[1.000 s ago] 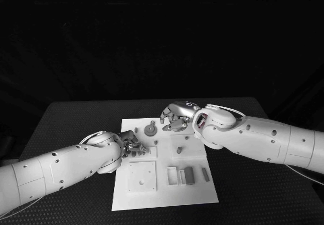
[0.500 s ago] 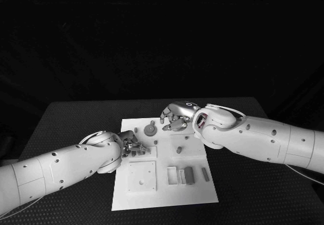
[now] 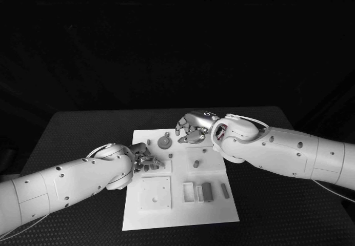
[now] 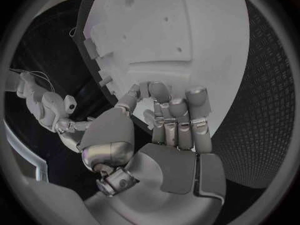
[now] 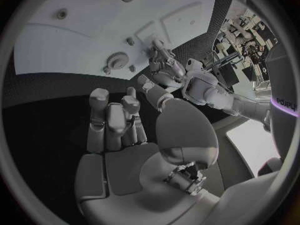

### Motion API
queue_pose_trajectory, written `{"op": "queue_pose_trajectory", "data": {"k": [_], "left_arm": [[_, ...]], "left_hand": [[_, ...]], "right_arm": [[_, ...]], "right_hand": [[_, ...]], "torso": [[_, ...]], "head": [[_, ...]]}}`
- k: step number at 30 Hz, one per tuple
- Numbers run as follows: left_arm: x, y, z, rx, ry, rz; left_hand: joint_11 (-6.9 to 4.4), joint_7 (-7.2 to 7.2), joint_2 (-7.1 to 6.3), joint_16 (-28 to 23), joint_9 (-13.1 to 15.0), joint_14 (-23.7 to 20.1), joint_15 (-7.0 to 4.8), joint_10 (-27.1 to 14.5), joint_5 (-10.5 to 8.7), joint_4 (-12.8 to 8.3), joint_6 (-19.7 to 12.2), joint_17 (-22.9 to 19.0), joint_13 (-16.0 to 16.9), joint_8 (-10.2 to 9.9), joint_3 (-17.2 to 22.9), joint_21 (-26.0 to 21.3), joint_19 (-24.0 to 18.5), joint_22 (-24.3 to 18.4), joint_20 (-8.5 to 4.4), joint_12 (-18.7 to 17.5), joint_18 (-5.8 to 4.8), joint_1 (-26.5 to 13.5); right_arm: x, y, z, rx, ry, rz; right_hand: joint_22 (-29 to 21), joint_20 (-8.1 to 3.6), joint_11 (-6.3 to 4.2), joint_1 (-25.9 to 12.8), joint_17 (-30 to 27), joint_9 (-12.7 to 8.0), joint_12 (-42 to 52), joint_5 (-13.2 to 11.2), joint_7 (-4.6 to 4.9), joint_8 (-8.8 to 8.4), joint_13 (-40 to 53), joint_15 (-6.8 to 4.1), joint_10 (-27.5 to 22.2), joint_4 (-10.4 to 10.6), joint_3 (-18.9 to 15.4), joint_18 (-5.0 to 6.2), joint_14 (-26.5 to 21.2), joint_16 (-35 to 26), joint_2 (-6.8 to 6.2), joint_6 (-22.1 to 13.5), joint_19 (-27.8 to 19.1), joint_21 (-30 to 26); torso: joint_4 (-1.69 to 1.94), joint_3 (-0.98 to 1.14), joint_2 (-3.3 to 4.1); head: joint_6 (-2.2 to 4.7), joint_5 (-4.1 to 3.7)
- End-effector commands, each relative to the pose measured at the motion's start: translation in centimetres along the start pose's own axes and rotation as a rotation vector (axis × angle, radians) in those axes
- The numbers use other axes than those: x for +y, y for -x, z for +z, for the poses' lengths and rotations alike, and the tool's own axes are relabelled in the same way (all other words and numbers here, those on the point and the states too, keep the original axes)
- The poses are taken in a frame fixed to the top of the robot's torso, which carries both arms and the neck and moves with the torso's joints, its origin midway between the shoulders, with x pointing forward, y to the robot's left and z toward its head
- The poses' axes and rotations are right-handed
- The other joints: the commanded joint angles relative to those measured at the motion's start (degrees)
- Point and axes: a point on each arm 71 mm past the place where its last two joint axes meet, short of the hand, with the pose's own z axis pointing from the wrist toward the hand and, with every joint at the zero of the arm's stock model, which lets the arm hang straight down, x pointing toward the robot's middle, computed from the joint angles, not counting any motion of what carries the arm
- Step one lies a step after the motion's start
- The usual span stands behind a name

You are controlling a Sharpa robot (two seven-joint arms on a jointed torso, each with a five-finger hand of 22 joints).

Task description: Assemble the parts on the task board

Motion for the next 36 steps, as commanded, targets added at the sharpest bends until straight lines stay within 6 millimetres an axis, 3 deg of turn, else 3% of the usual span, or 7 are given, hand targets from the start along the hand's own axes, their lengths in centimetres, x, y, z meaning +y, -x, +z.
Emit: {"op": "queue_pose_trajectory", "data": {"k": [1,6,10,25,32,36], "left_arm": [[0.23,-0.33,0.02,0.032,0.013,-0.018],[0.31,-0.02,0.00,0.044,0.011,-0.040],[0.26,0.10,-0.06,0.048,0.007,-0.051],[0.52,0.46,-0.14,0.045,0.006,-0.079],[0.47,0.46,-0.11,0.052,0.010,-0.088],[0.42,0.47,-0.07,0.052,0.011,-0.086]], "left_hand": [[-0.08,0.00,0.71,0.4,0.1,-0.3,-0.11,-0.3,0.16,-0.8,-0.1,-0.1,-0.1,-0.3,-0.2,-0.3,-0.3,0.9,0.19,0.3,3.45,0.3],[-0.02,0.07,1.39,0.5,0.2,-0.4,-0.05,-0.4,0.16,-2.5,-0.1,-0.3,-0.2,-0.5,-0.3,-0.3,-0.3,0.9,0.28,0.3,3.41,1.4],[0.06,0.15,1.16,0.5,0.3,-0.6,0.02,-0.5,0.16,-3.6,-0.2,-0.5,-0.3,-0.6,-0.4,-0.4,-0.3,0.9,0.34,0.4,3.36,2.3],[0.09,0.17,-0.42,0.6,0.4,-0.7,0.08,-0.6,0.16,-2.8,-0.2,-0.8,-0.5,-0.8,-1.3,-0.6,-0.3,0.7,0.37,0.4,3.29,0.5],[0.08,0.17,1.40,0.7,0.5,-0.7,0.04,-0.7,0.17,-3.5,-0.2,-0.9,-0.5,-0.9,-0.7,-0.7,-0.3,0.7,0.32,0.5,3.34,1.6],[0.21,0.30,2.02,0.9,0.8,-1.1,0.18,-1.1,0.16,-4.0,-0.6,-1.1,-0.6,-0.9,-2.9,-0.8,-0.7,0.9,0.35,0.6,3.30,3.2]], "right_arm": [[0.00,-0.08,0.00,0.011,0.003,-0.005],[-0.02,-0.10,-0.01,0.012,0.002,-0.005],[-0.03,-0.11,-0.01,0.011,0.002,-0.004],[-0.11,-0.13,-0.01,0.011,0.000,-0.005],[-0.13,-0.14,-0.01,0.011,0.000,-0.005],[-0.13,-0.14,-0.01,0.011,0.000,-0.005]], "right_hand": [[0.4,-0.28,0.38,-0.4,0.0,0.1,-0.4,0.1,0.44,-0.39,0.0,-0.18,-0.1,-0.1,0.4,2.64,-0.3,-0.3,-0.06,0.1,0.0,-0.3],[0.4,-0.28,0.38,-0.4,0.0,0.1,-0.4,0.1,0.44,-0.40,0.0,-0.18,-0.1,-0.1,0.4,2.64,-0.2,-0.3,-0.06,0.1,0.0,-0.3],[0.4,-0.29,0.38,-0.4,-0.1,0.1,-0.4,0.1,0.44,-0.40,0.0,-0.18,-0.1,-0.1,0.4,2.64,-0.3,-0.3,-0.06,0.1,0.0,-0.3],[0.4,-0.29,0.38,-0.4,-0.1,0.1,-0.4,0.1,0.45,-0.43,0.0,-0.18,-0.1,-0.1,0.4,2.64,-0.3,-0.3,-0.07,0.1,0.0,-0.3],[0.4,-0.29,0.38,-0.4,-0.2,0.1,-0.4,0.1,0.45,-0.43,0.0,-0.18,-0.1,-0.1,0.4,2.64,-0.4,-0.3,-0.07,0.1,0.0,-0.3],[0.4,-0.28,0.39,-0.4,-0.2,0.1,-0.4,0.1,0.45,-0.44,0.0,-0.17,-0.1,-0.1,0.4,2.64,-0.4,-0.3,-0.07,0.1,0.0,-0.3]], "torso": [[0.01,-0.04,0.01],[0.00,-0.02,0.02],[-0.01,0.01,-0.01],[0.07,0.02,0.01],[-0.04,0.05,0.05],[-0.09,0.08,0.02]], "head": [[-0.10,-0.02],[-0.11,-0.04],[-0.07,-0.02],[-0.14,0.14],[-0.17,0.21],[-0.19,0.22]]}}
